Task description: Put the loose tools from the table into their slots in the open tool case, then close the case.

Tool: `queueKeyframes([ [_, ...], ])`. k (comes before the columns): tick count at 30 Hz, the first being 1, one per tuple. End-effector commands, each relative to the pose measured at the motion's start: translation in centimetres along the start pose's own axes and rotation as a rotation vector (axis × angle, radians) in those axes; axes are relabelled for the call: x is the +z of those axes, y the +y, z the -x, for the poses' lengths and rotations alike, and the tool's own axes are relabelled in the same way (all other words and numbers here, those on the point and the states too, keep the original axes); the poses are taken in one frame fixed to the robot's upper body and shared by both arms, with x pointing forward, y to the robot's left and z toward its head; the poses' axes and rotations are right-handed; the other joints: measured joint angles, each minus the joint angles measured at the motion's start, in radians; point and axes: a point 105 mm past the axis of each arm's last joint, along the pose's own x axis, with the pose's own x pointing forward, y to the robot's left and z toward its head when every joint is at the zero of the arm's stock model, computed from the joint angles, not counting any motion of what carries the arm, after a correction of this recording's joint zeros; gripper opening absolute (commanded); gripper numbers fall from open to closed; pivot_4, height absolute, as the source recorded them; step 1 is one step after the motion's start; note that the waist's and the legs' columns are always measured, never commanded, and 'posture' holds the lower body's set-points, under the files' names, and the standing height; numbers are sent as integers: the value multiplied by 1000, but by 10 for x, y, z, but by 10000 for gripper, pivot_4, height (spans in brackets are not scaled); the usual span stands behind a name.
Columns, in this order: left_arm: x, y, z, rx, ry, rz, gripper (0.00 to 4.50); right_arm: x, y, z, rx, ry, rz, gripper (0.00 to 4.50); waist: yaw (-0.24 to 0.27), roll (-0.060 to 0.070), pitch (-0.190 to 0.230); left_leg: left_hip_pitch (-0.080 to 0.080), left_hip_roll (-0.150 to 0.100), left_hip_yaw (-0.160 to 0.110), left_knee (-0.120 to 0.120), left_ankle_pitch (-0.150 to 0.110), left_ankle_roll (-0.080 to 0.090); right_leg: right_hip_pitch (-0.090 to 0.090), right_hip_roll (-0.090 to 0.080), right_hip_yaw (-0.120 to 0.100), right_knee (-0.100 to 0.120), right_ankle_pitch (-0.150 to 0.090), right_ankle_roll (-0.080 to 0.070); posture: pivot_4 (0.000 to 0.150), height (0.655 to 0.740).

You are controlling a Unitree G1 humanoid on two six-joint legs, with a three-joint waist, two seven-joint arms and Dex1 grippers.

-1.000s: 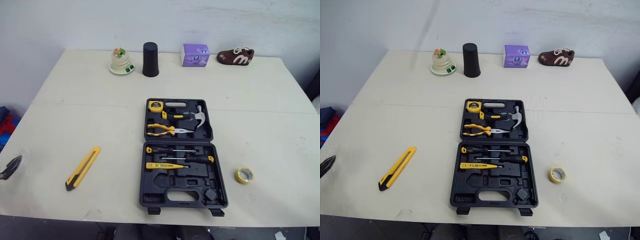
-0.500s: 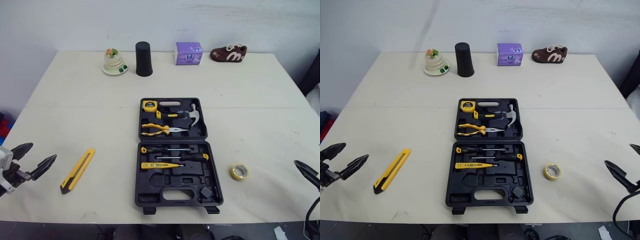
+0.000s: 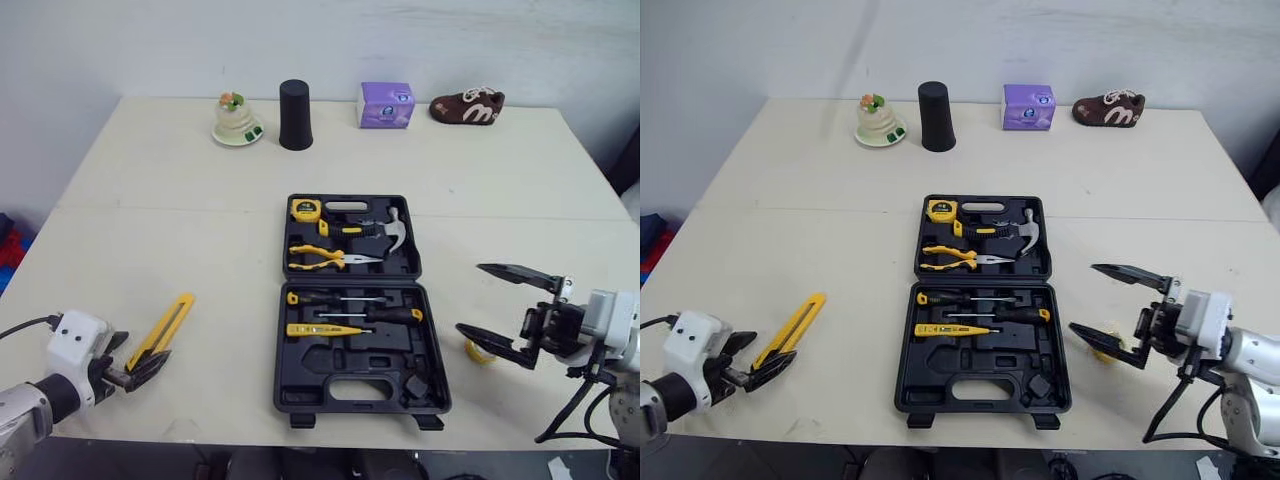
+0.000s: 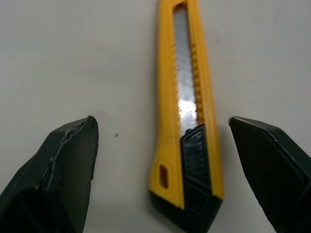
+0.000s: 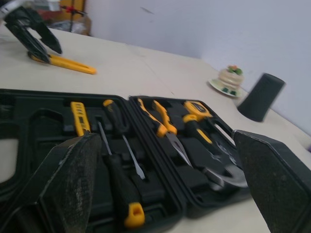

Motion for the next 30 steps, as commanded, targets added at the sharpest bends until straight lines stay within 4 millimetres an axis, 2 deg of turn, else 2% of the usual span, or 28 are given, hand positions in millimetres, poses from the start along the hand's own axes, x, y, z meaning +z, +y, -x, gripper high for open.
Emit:
queueKeyframes([
  [1, 0, -7, -11, -31, -5, -17, 44667, 6, 3, -4, 23, -9, 22, 45000, 4, 0, 0, 0, 0, 0, 0, 0, 0, 0, -1, 0, 0, 0, 0, 1500, 7400],
  [6, -5, -20, -25, -104, 6, 4, 44667, 9, 3, -9, 28, -5, 20, 45000, 19, 1, 0, 2, -2, 0, 1, 0, 1, 2, -2, 0, 0, 0, -1, 1500, 7400],
  [9, -8, -26, -28, -130, 11, 19, 36355, 9, 3, -10, 26, 8, 20, 45000, 25, 3, -1, 2, -2, 0, 1, 0, 2, 2, -3, 0, 0, 0, -1, 1500, 7400],
  [12, -19, -26, -25, -132, 68, 36, 23913, 9, 3, -9, 23, 24, 17, 45000, 25, 4, -2, 2, -2, 0, 1, -1, 3, 3, -3, 0, 0, 0, -1, 1500, 7400],
  [14, -19, -24, -24, -126, 52, 30, 14537, 8, 4, -9, 22, 32, 16, 45000, 23, 7, -4, 2, -2, 0, 1, -1, 4, 3, -3, 0, 0, 0, -1, 1500, 7400],
  [15, -11, -24, -25, -133, 12, 15, 12797, 8, 4, -9, 22, 36, 17, 45000, 23, 9, -4, 2, -2, 0, 1, -1, 4, 3, -3, 0, 0, 0, -1, 1500, 7400],
  [16, -6, -25, -26, -140, -17, 3, 12813, 8, 4, -9, 22, 38, 17, 45000, 23, 10, -4, 2, -2, 1, 1, -2, 4, 3, -3, 0, 0, -1, -1, 1500, 7400],
  [19, 45, -50, -26, -275, -245, -187, 12813, 7, 5, -7, 15, 50, 20, 45000, 27, 9, -3, 2, -2, 0, 1, -1, 4, 2, -2, 0, 0, -1, -1, 1500, 7400],
  [20, 54, -57, -25, -310, -288, -236, 12813, 7, 5, -6, 13, 54, 21, 45000, 30, 8, -2, 1, -2, 0, 2, -1, 4, 2, -2, -1, 0, 0, -1, 1500, 7400],
  [22, 82, -88, -20, -478, -380, -367, 12813, 6, 9, 1, 26, 92, 17, 45000, 35, 5, -2, 0, -2, 0, 3, -1, 4, 2, -2, -1, 0, 0, -1, 1500, 7400],
  [25, 97, -123, -15, -688, -387, -513, 12812, 6, 12, 12, 27, 130, 4, 45000, 43, 4, -2, -1, -2, 0, 3, -2, 4, 3, -2, -1, -1, 0, 0, 1500, 7400],
  [30, 114, -169, -17, -916, -359, -584, 12812, 9, 20, 24, 10, 167, -24, 45000, 46, 7, -2, -1, -4, 3, 5, -2, 4, 2, 3, 2, -1, 0, 0, 1500, 7400],
])
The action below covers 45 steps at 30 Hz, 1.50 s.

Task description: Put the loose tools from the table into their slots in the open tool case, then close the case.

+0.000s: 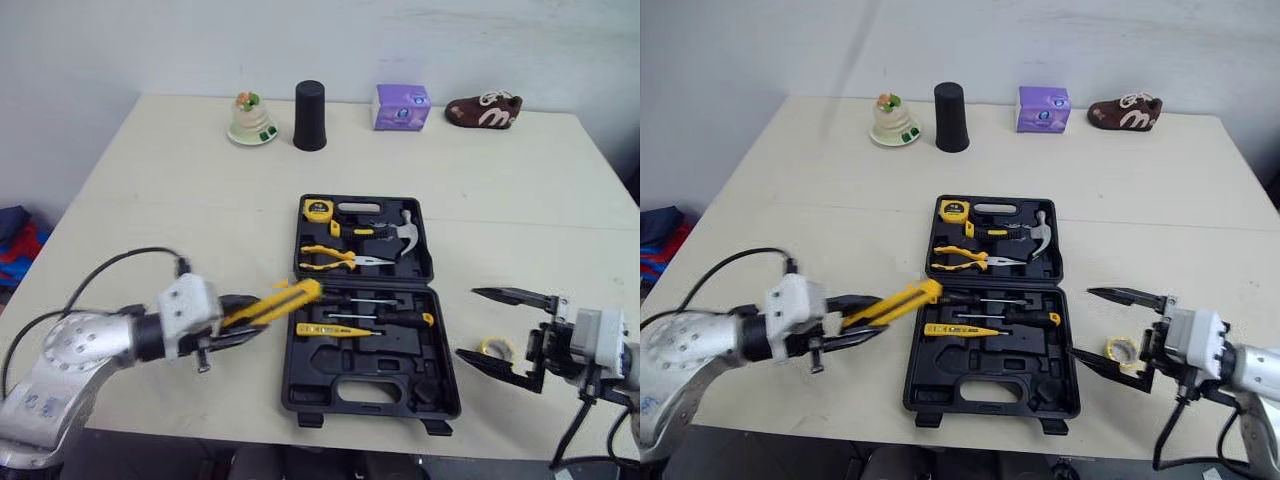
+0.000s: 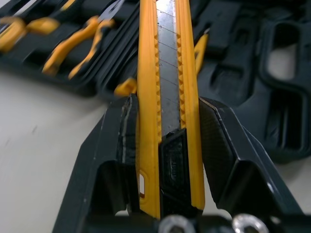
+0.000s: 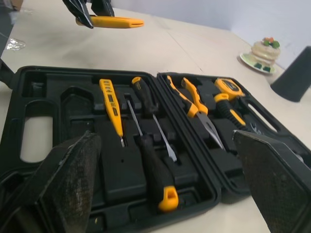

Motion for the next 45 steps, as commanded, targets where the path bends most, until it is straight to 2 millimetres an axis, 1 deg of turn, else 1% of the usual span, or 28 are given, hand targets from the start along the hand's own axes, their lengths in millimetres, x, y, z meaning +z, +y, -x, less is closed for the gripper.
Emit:
queueKeyframes([
  [1, 13, -23, -20, -175, 1, 4, 12812, 13, 4, 8, -4, -2, 28, 45000, -1, 0, 0, 0, 1, 0, 1, 0, -1, 0, 2, 0, 0, 0, 0, 1500, 7400],
  [2, 13, -26, -24, -207, 21, 4, 12812, 13, 6, 10, -5, 3, 22, 45000, -3, 1, 0, 0, 2, 0, 2, 0, -2, 0, 3, 1, 0, 0, 0, 1500, 7400],
  [3, 12, -31, -34, -252, 39, -5, 12812, 11, 11, 14, -4, 20, 9, 45000, -3, 1, 1, 0, 3, 0, 2, 0, -2, -1, 5, 1, 1, 0, 1, 1500, 7400],
  [4, 11, -35, -44, -292, 57, -1, 12812, 10, 15, 19, -3, 36, -3, 45000, 0, 1, 1, 0, 4, 0, 3, 0, -3, -1, 11, 2, 1, -1, 1, 1500, 7400],
  [6, 10, -40, -58, -337, 84, -20, 12812, 8, 22, 26, -5, 61, -22, 45000, 3, 2, 1, 0, 4, -2, 7, 0, -3, 0, 13, 3, 3, -1, 3, 1500, 7400],
  [9, 4, -40, -77, -340, 133, -38, 12812, 8, 28, 36, -12, 95, -37, 45000, 4, 1, 2, 0, 3, -2, 12, -1, -2, 1, 13, 4, 5, -1, 4, 1500, 7400],
  [12, 4, -46, -98, -339, 134, -38, 12812, 10, 33, 46, -27, 131, -53, 45000, 1, 1, 2, 0, 2, -2, 13, -1, 0, 3, 12, 6, 6, 1, 6, 1500, 7400],
  [13, 4, -48, -103, -346, 132, -42, 12812, 11, 35, 48, -30, 138, -56, 45000, 0, 1, 2, 0, 2, -2, 14, 0, 0, 3, 12, 6, 6, 1, 7, 1500, 7400],
  [15, 1, -46, -110, -329, 146, -53, 12812, 16, 38, 49, -43, 143, -56, 45000, 1, 1, 2, 0, 3, -2, 14, 0, 1, 3, 11, 6, 6, 1, 7, 1500, 7400],
  [18, -2, -44, -113, -325, 166, -46, 12812, 21, 42, 49, -63, 148, -55, 45000, 2, 1, 2, 0, 3, -4, 14, 0, 0, 3, 10, 5, 7, 1, 6, 1500, 7400],
  [21, -6, -47, -112, -354, 195, -36, 12812, 25, 45, 48, -67, 152, -57, 45000, 3, 1, 2, 0, 4, -5, 13, 0, -1, 3, 7, 5, 7, 0, 5, 1500, 7400],
  [25, -11, -43, -110, -345, 229, -54, 12812, 28, 44, 43, -77, 149, -51, 45000, 4, 1, 2, 0, 4, -5, 12, 0, -1, 3, 6, 4, 7, -1, 4, 1500, 7400],
  [31, -14, -43, -105, -370, 269, -64, 12812, 28, 43, 40, -83, 157, -60, 45000, 4, 1, 2, 0, 3, -5, 12, -1, -1, 3, 5, 3, 7, -1, 3, 1500, 7400],
  [37, -16, -44, -105, -394, 286, -48, 12812, 25, 42, 42, -97, 171, -73, 45000, 4, 1, 2, 0, 4, -5, 12, -1, -1, 3, 6, 4, 7, -1, 3, 1500, 7400],
  [39, -13, -47, -105, -412, 269, -43, 22974, 24, 41, 43, -102, 174, -74, 45000, 4, 1, 2, 0, 4, -5, 12, -1, -1, 3, 6, 3, 7, -1, 3, 1500, 7400],
  [40, -8, -48, -106, -432, 235, -58, 26110, 23, 40, 43, -106, 175, -74, 45000, 4, 1, 2, 0, 4, -5, 12, -1, -1, 3, 6, 3, 7, -1, 3, 1500, 7400],
  [42, 4, -49, -108, -449, 164, -64, 33812, 22, 39, 44, -109, 176, -72, 45000, 5, 1, 2, 0, 4, -5, 12, -1, -1, 3, 8, 4, 7, -1, 3, 1500, 7400],
  [44, 15, -45, -108, -457, 88, -64, 33812, 21, 39, 44, -112, 177, -70, 45000, 5, 1, 2, 0, 3, -5, 12, -1, -1, 3, 9, 4, 6, -1, 3, 1500, 7400],
  [45, 20, -41, -109, -440, 49, -68, 33812, 20, 38, 44, -116, 176, -67, 45000, 5, 1, 2, 0, 3, -5, 12, -1, 0, 2, 9, 4, 6, -1, 3, 1500, 7400],
])
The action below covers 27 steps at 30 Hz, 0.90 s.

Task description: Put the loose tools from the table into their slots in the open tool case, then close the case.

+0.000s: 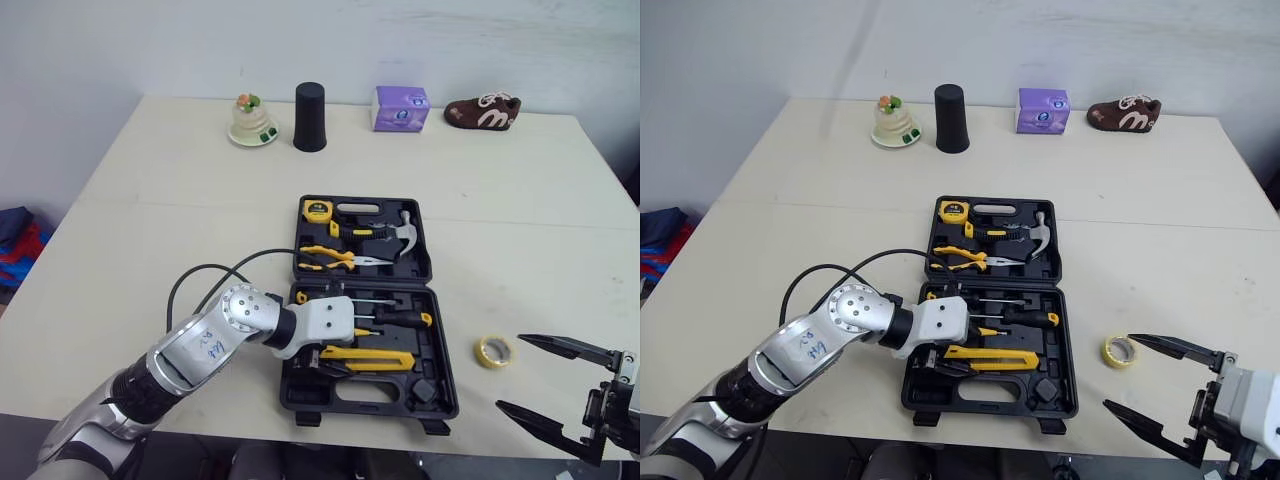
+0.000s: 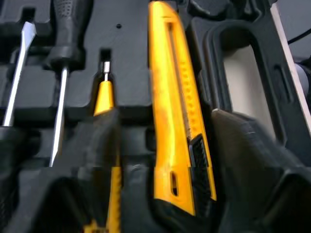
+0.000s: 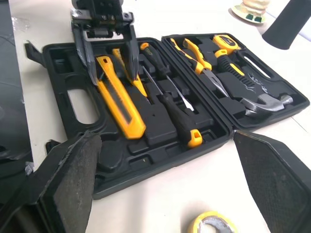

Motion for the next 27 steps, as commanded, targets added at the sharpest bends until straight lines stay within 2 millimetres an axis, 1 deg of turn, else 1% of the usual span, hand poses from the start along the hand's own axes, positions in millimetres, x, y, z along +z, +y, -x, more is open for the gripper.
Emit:
queueKeyframes([
  [1, 22, 7, 7, -1, -151, -58, 33812, 3, -3, 1, -19, -8, 28, 45000, 0, 0, 0, -1, 0, 0, 1, 0, 1, 0, 0, 0, 0, 0, 0, 1500, 7400],
  [4, 36, 14, 14, 17, -302, -131, 33812, 1, -4, 1, -24, -7, 27, 45000, 0, 0, 0, 0, 0, 0, 2, 0, 1, 0, 0, 0, 0, 0, 1, 1500, 7400],
  [6, 37, 13, 18, -1, -348, -184, 28242, 0, -4, 2, -27, -4, 25, 45000, 0, 0, 0, 0, 0, 0, 2, 0, 1, 0, 0, 0, 1, 1, 1, 1500, 7400],
  [7, 35, 12, 18, -14, -360, -184, 26592, -1, -3, 2, -31, -2, 23, 45000, 0, 0, 0, 0, 0, 0, 2, 0, 1, 0, 0, 0, 1, 1, 1, 1500, 7400],
  [9, 31, 11, 15, -19, -385, -171, 18190, -3, -2, 4, -37, 2, 17, 45000, -1, 0, 0, 0, 0, 0, 1, 0, 1, 0, 0, 0, 1, 1, 1, 1500, 7400],
  [12, 24, 6, 8, -45, -401, -176, 3617, -5, -1, 5, -44, 7, 12, 45000, -1, 0, 0, 0, 0, 0, 1, 0, 1, 0, 0, 0, 0, 1, 1, 1500, 7400],
  [13, 21, 7, 4, -33, -400, -170, 256, -6, 0, 5, -46, 8, 10, 45000, -1, 0, 0, 0, 0, 0, 1, 0, 1, 0, 0, 0, 0, 1, 1, 1500, 7400],
  [16, 4, 8, -9, -19, -339, -141, 256, -7, 2, 7, -54, 11, 5, 45000, 0, 0, 0, 0, 0, 0, 1, 0, 1, 0, 0, 0, 0, 1, 1, 1500, 7400],
  [19, -12, 4, -20, -47, -279, -123, 256, -8, 4, 7, -58, 13, 1, 45000, -1, 0, 0, 0, 0, 0, 1, -1, 1, 0, -1, 0, 0, 1, 1, 1500, 7400],
  [21, -23, 4, -27, -41, -220, -118, 256, -9, 5, 7, -61, 14, -2, 45000, -1, 0, 0, 0, 0, 0, 1, -1, 2, 0, -6, 0, 0, 1, 1, 1500, 7400],
  [22, -29, 4, -31, -39, -191, -89, 256, -9, 5, 7, -64, 14, -2, 45000, -1, 0, -1, 0, 0, 0, 1, -1, 2, 0, -6, -1, 0, 1, 1, 1500, 7400],
  [25, -44, 6, -35, -23, -110, -5, 256, -10, 5, 7, -69, 10, -1, 45000, -1, 2, -2, 1, -1, 0, 1, -1, 3, 1, -9, -1, 0, 1, 1, 1500, 7400],
  [27, -51, 8, -35, -13, -70, 21, 256, -10, 5, 6, -70, 9, -2, 45000, -1, 1, -3, 1, -1, 0, 1, -1, 4, 2, -10, -2, 0, 1, 1, 1500, 7400],
])
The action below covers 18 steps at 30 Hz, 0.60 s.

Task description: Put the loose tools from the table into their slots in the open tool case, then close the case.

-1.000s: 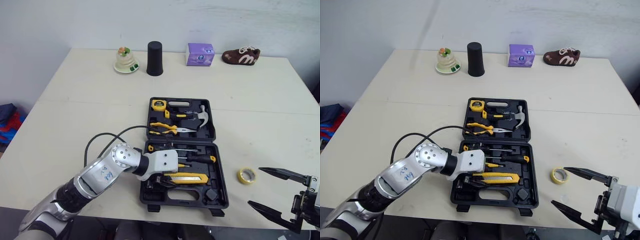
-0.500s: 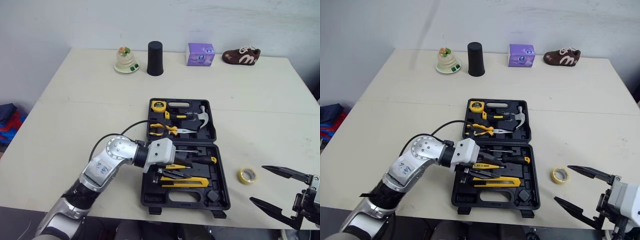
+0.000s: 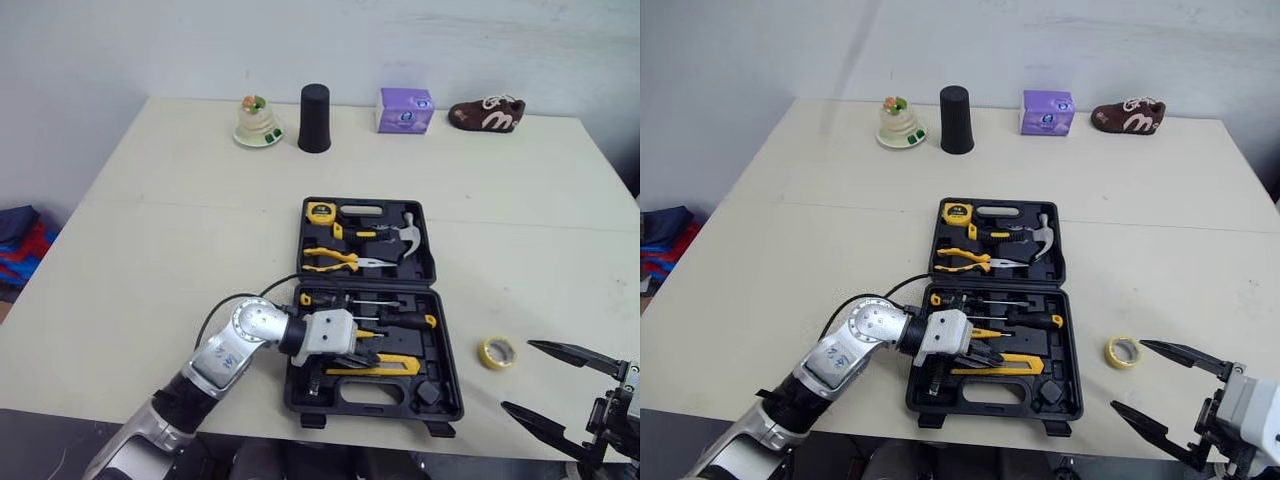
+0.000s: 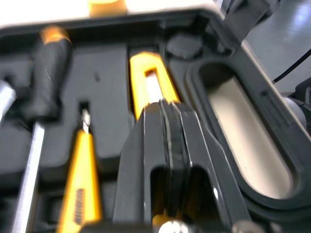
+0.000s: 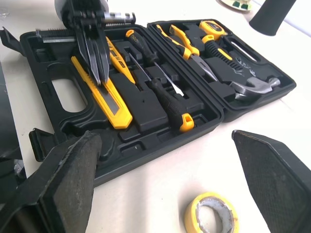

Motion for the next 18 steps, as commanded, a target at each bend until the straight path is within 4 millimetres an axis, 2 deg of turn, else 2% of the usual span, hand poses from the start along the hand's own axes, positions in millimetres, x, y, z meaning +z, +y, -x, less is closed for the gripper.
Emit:
queueKeyframes([
  [1, -38, -9, -1, -14, 167, 124, 256, 3, 2, -1, -5, -15, 10, 45000, -1, 0, -1, 0, 0, 0, 0, 0, 0, 1, 0, 0, 0, 0, 0, 1500, 7400],
  [3, -46, -14, 1, -35, 212, 141, 256, 2, 1, -2, -6, -18, 9, 45000, -1, -2, -4, 1, 0, 0, 0, 0, 1, 1, -1, 0, 0, 0, 0, 1500, 7400],
  [5, -46, -14, 0, -30, 206, 138, 256, 1, 0, -2, -9, -18, 5, 45000, -3, -4, -11, 2, 0, 0, -1, 0, 1, 2, -1, 0, 0, 0, -1, 1500, 7400],
  [7, -35, -12, -2, -20, 138, 105, 256, -1, -1, -1, -18, -4, -8, 45000, -4, -5, -15, 3, 0, 0, -1, -1, 2, 4, -1, 0, 0, -1, -2, 1500, 7400],
  [9, -9, -2, 0, 18, -15, 25, 256, -8, -8, 5, -67, 37, -38, 45000, -4, -4, -16, 3, 1, 0, -2, -3, 6, 5, -2, 0, 0, -2, -4, 1500, 7400],
  [10, 6, 4, 6, 49, -102, 17, 256, -13, -14, 10, -115, 66, -48, 45000, -2, -4, -16, 3, 1, 0, -2, -3, 6, 5, -2, 0, 0, -5, -9, 1500, 7400],
  [11, 20, 8, 15, 67, -189, -9, 3166, -18, -22, 18, -170, 100, -52, 45000, -1, -3, -15, 3, 1, 0, -1, -2, 6, 4, -3, 0, 0, -8, -15, 1500, 7400],
  [14, 43, 5, 41, 51, -343, -60, 15089, -27, -40, 35, -300, 162, -39, 45000, 0, -4, -14, -1, 0, 0, -1, -1, 7, -1, -4, 0, 0, -7, -15, 1500, 7400],
  [16, 42, 13, 67, 133, -365, -37, 21792, -30, -54, 49, -400, 185, -18, 45000, -1, -4, -14, -1, 0, 1, -1, -1, 6, -1, -4, -1, 0, -7, -15, 1500, 7400],
  [18, 30, 22, 96, 249, -330, -11, 29906, -35, -67, 70, -498, 221, 4, 45000, -2, -4, -14, -1, 0, 1, -1, 0, 4, -1, -4, -1, 0, -7, -13, 1500, 7400],
])
